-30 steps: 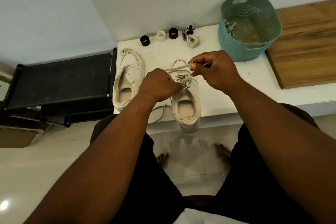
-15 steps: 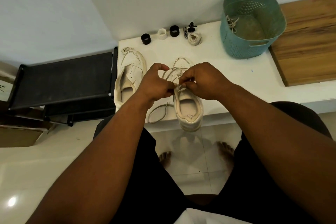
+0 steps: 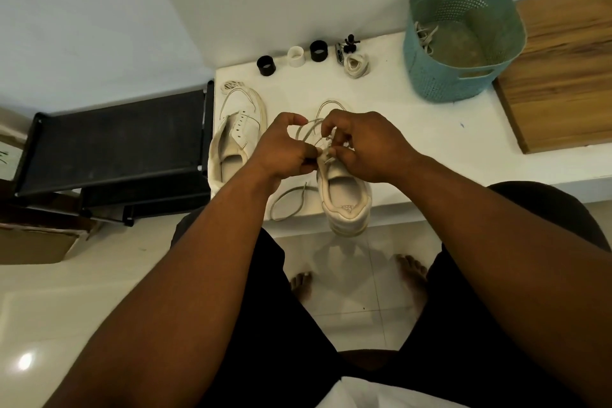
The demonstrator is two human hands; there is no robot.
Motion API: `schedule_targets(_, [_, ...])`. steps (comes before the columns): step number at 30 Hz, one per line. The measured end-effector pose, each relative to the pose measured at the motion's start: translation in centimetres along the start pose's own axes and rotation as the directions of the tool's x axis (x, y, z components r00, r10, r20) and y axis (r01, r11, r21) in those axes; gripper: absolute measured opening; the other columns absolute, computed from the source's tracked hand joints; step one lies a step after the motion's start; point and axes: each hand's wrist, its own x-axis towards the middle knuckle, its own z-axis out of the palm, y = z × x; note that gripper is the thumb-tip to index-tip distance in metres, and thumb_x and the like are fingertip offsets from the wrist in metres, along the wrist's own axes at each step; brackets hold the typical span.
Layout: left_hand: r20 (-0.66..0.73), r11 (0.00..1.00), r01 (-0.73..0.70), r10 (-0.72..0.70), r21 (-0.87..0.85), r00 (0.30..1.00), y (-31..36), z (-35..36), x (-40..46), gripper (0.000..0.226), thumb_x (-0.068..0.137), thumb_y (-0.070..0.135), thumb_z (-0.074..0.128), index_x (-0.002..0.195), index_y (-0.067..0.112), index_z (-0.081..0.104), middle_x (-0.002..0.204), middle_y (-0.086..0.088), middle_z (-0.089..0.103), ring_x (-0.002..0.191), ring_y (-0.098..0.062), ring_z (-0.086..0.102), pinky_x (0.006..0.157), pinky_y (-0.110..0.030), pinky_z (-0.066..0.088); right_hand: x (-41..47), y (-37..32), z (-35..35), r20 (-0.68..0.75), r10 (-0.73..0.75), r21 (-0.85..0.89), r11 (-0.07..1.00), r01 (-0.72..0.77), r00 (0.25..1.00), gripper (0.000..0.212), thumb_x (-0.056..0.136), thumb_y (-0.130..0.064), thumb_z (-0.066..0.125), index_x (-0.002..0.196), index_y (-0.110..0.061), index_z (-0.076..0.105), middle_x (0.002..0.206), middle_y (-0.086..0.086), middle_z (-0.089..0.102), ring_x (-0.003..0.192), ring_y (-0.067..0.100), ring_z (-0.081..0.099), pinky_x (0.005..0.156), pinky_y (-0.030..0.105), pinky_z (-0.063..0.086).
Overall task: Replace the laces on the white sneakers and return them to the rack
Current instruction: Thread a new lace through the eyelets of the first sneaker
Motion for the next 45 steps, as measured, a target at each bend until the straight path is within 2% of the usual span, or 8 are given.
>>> schedule_targets(15, [0.055, 0.992, 0.013, -0.02, 0.122, 0.998, -1.4, -0.6, 0.7, 0.008, 0.096, 0.015, 0.069, 0.089, 0.012, 0.067, 0.083, -0.007, 0.066, 0.074, -0.018, 0.06, 0.071, -0.03, 0.055, -0.5, 0.2, -0.3, 0.056, 0.046, 0.088, 0.995, -0.051, 0.997, 0.035, 0.082, -0.028, 0.081, 0.111, -0.031, 0.061, 0.093, -0.016, 0.068, 0.087, 0.009, 0.063, 0.078, 0.028, 0.05])
schedule_targets(20, [-0.015, 0.84, -0.046, 0.045, -0.541, 0.999, -0.3, -0.7, 0.4, 0.018, 0.107, 0.016, 0.045, 0.09, 0.018, 0.051, 0.097, -0.011, 0.076, 0.089, -0.028, 0.071, 0.087, -0.043, 0.055, -1.7, 0.5, 0.1, -0.021, 0.095, 0.008, 0.995, -0.095, 0.995, 0.065, 0.069, -0.04, 0.086, 0.123, -0.031, 0.05, 0.119, -0.003, 0.059, 0.106, 0.018, 0.055, 0.09, 0.038, 0.05])
schedule_targets(23, [-0.023, 0.61, -0.067, 0.08, -0.789, 0.997, 0.6, -1.3, -0.1, 0.021, 0.107, 0.017, 0.042, 0.088, 0.02, 0.049, 0.064, 0.002, 0.052, 0.053, -0.013, 0.046, 0.058, -0.027, 0.048, -2.4, 0.7, 0.6, -0.063, 0.207, 0.028, 0.978, -0.205, 0.976, 0.077, 0.066, -0.043, 0.085, 0.131, -0.031, 0.045, 0.123, 0.003, 0.056, 0.11, 0.022, 0.056, 0.091, 0.038, 0.049])
schedule_targets(27, [-0.182, 0.933, -0.338, 0.313, -0.122, 0.932, 0.4, -1.8, 0.1, 0.014, 0.1, 0.015, 0.059, 0.087, 0.02, 0.059, 0.068, 0.006, 0.054, 0.054, -0.009, 0.04, 0.052, -0.024, 0.035, -3.0, 0.5, 1.3, -0.088, 0.314, 0.034, 0.949, -0.313, 0.945, 0.073, 0.071, -0.04, 0.084, 0.132, -0.028, 0.045, 0.113, -0.001, 0.057, 0.097, 0.017, 0.054, 0.078, 0.031, 0.042])
schedule_targets(30, [0.146, 0.771, -0.337, 0.309, 0.541, 0.94, -0.8, -1.2, 0.6, 0.006, 0.093, 0.025, 0.072, 0.091, 0.02, 0.071, 0.082, 0.014, 0.066, 0.076, -0.003, 0.059, 0.076, -0.025, 0.045, -3.2, 0.4, 1.8, -0.106, 0.354, 0.047, 0.935, -0.351, 0.929, 0.067, 0.073, -0.042, 0.082, 0.128, -0.025, 0.046, 0.099, -0.004, 0.059, 0.091, 0.021, 0.059, 0.075, 0.033, 0.044])
schedule_targets(37, [0.074, 0.588, -0.227, 0.272, 0.777, 0.96, -0.2, -2.0, 1.1, 0.042, 0.095, 0.047, 0.067, 0.08, 0.008, 0.071, 0.08, -0.004, 0.068, 0.08, -0.021, 0.063, 0.069, -0.037, 0.047, -3.0, 0.7, 2.0, -0.11, 0.406, 0.045, 0.914, -0.403, 0.907, 0.069, 0.073, -0.047, 0.081, 0.129, -0.028, 0.045, 0.101, -0.001, 0.062, 0.093, 0.026, 0.062, 0.077, 0.036, 0.05])
schedule_targets(42, [-0.022, 0.984, -0.174, 0.173, -0.046, 0.985, -0.4, -1.6, -0.3, 0.036, 0.102, 0.036, 0.059, 0.076, 0.012, 0.063, 0.079, -0.001, 0.064, 0.069, -0.01, 0.055, 0.058, -0.027, 0.037, -3.1, 1.0, 2.3, -0.11, 0.414, 0.055, 0.91, -0.41, 0.904, 0.074, 0.074, -0.049, 0.079, 0.136, -0.032, 0.042, 0.103, 0.001, 0.064, 0.096, 0.026, 0.062, 0.081, 0.037, 0.051])
schedule_targets(45, [0.108, 0.776, -0.013, 0.105, -0.631, 0.989, -0.1, -1.5, -0.7, 0.032, 0.106, 0.041, 0.047, 0.084, 0.021, 0.057, 0.106, -0.01, 0.076, 0.1, -0.022, 0.069, 0.082, -0.037, 0.053, -3.1, 1.1, 2.4, -0.113, 0.411, 0.057, 0.911, -0.407, 0.904, 0.075, 0.075, -0.051, 0.077, 0.138, -0.033, 0.041, 0.103, 0.001, 0.064, 0.096, 0.027, 0.063, 0.08, 0.037, 0.051])
